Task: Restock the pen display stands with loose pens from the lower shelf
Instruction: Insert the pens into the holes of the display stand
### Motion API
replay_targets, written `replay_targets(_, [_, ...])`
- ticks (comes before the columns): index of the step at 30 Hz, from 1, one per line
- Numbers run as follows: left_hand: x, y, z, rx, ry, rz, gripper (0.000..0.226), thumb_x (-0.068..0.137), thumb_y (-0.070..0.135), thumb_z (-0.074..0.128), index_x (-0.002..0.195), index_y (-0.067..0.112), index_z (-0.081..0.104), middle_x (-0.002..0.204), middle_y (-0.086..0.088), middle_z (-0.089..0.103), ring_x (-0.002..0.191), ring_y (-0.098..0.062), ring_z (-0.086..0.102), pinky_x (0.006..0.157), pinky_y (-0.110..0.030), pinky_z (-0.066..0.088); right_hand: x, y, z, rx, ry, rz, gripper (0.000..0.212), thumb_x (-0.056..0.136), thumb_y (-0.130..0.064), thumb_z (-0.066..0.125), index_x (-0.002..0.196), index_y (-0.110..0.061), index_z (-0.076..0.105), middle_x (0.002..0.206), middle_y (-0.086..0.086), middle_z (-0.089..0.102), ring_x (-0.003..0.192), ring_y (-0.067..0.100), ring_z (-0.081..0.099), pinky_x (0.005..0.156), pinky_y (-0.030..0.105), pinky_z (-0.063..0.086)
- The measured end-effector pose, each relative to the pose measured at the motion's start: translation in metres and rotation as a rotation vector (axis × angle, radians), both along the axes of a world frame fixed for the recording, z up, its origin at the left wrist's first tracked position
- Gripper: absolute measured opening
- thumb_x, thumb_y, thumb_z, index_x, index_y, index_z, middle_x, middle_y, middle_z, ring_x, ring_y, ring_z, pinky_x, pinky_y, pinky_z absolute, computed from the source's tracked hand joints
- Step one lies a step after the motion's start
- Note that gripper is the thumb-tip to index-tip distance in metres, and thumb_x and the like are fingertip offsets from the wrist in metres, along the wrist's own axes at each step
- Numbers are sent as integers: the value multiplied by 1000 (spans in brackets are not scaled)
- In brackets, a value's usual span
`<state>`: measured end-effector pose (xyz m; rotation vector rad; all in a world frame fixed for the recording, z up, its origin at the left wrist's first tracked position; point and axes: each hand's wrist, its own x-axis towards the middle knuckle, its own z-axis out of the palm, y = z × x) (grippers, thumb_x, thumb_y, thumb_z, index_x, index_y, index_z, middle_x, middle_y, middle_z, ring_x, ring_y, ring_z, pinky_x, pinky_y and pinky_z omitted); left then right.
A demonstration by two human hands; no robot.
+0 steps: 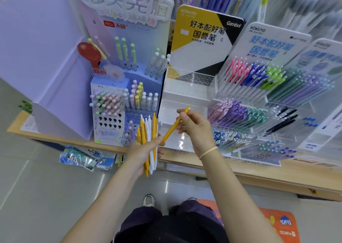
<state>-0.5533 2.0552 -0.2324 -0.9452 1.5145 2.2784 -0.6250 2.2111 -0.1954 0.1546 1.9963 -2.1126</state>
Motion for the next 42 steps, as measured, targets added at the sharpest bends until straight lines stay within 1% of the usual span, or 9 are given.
replay_targets(4, [-14, -10, 21, 9, 44, -8, 42, 73, 35, 80, 98, 3, 70, 83, -11, 73, 63, -25, 67, 75, -42, 58, -29, 3, 30, 8, 217, -117, 13, 96, -3, 60, 106, -9, 65, 94, 14, 68, 82, 24, 67, 72, 31, 57])
replay_targets(9, [-24, -14, 28, 31, 64, -24, 53, 60, 38, 81, 98, 4, 70, 83, -12, 72, 67, -26, 66, 74, -42, 57, -55, -8, 21, 126, 299, -98, 22, 93, 2, 60, 102, -17, 67, 102, 8, 70, 98, 25, 67, 88, 40, 57])
replay_targets(14, [-30, -18, 20, 33, 36, -5, 47, 73, 32, 82, 106, 2, 69, 84, -13, 73, 66, -26, 66, 85, -54, 55, -68, -20, -3, 245, 298, -65, 25, 93, -1, 62, 102, -23, 69, 103, 5, 72, 99, 25, 68, 92, 48, 55])
replay_targets(19, [-36, -22, 17, 47, 30, 9, 25, 91, 17, 70, 110, 2, 66, 80, -11, 72, 61, -22, 66, 60, -35, 57, -77, -26, -19, 341, 284, -28, 23, 93, -7, 64, 102, -28, 69, 98, -3, 72, 94, 15, 69, 89, 47, 55])
replay_targets(26, [-41, -22, 20, 86, 62, -14, 13, 93, 16, 68, 102, 7, 68, 78, -9, 72, 58, -20, 64, 58, -32, 56, -83, -36, -14, 424, 298, 28, 11, 96, -13, 63, 102, -13, 71, 85, 4, 70, 87, 26, 67, 86, 44, 55])
replay_targets(29, [-41, -23, 19, 102, 72, -22, 15, 92, 17, 68, 104, 7, 67, 79, -9, 72, 59, -20, 64, 58, -33, 56, -84, -40, -11, 499, 349, 48, 22, 99, -18, 58, 91, -2, 72, 82, 16, 71, 82, 36, 65, 80, 49, 53])
replay_targets(34, [-38, -25, 15, 112, 84, -34, 41, 74, 30, 75, 108, 8, 67, 84, -10, 72, 62, -21, 65, 62, -34, 55, -95, -48, -14, 550, 357, -44, 8, 92, -17, 68, 95, -11, 73, 83, 6, 69, 78, 28, 66, 78, 49, 55])
replay_targets(38, [-37, -25, 13, 136, 75, -21, 33, 83, 24, 73, 110, 7, 67, 86, -11, 72, 63, -22, 65, 60, -34, 55, -99, -52, -8, 498, 310, -53, 6, 90, -17, 71, 88, -21, 67, 70, 0, 60, 61, 25, 61, 66, 39, 54])
replay_targets(42, [-40, -26, 16, 166, 109, -33, 34, 78, 25, 72, 108, 8, 67, 85, -11, 72, 64, -23, 65, 61, -34, 55, -99, -52, -5, 409, 242, -36, 2, 90, -12, 70, 91, -14, 72, 63, 5, 62, 45, 17, 51, 51, 28, 45])
